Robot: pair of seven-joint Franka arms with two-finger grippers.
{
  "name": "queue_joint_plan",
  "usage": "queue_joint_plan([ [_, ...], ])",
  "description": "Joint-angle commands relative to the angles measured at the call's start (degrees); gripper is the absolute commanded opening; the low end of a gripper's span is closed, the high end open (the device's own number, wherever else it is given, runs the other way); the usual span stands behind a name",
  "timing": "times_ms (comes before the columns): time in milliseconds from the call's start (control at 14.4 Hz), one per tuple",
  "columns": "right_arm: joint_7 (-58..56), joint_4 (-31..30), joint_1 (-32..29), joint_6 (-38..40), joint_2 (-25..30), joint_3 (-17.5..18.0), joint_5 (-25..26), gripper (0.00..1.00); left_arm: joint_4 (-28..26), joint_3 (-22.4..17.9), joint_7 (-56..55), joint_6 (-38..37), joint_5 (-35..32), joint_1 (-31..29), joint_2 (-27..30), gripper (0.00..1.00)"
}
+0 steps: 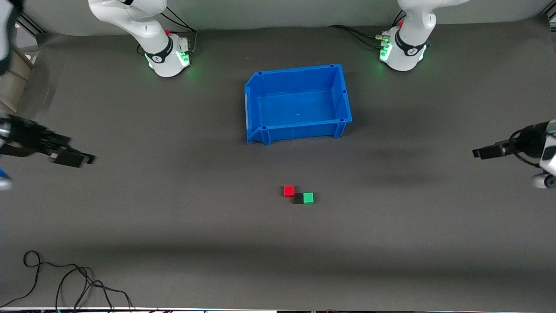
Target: Attach green and red cubes to black cube
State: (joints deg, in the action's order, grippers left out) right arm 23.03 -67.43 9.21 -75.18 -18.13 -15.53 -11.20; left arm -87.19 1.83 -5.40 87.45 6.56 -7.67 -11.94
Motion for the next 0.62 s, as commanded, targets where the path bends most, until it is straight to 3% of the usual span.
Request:
queue_joint_plan([
  [0,-12.62,-6.03,1.68,-1.63,3.54,-1.26,6.70,0.99,-2.46,-0.07,3.29,0.44,-2.68,2.82,4.90,1.00],
  [347,-14.15,-19.29,4.93,-15.06,10.91,-1.34,8.12,0.99,-2.81,0.02,7.48,2.54,-8.41,7.85,7.02,1.00],
  [556,-14.06,-21.95,8.27,-17.63,11.98,-1.26,13.48,0.99,-2.81,0.19,9.00,3.25,-7.79,7.94,7.46,1.00],
])
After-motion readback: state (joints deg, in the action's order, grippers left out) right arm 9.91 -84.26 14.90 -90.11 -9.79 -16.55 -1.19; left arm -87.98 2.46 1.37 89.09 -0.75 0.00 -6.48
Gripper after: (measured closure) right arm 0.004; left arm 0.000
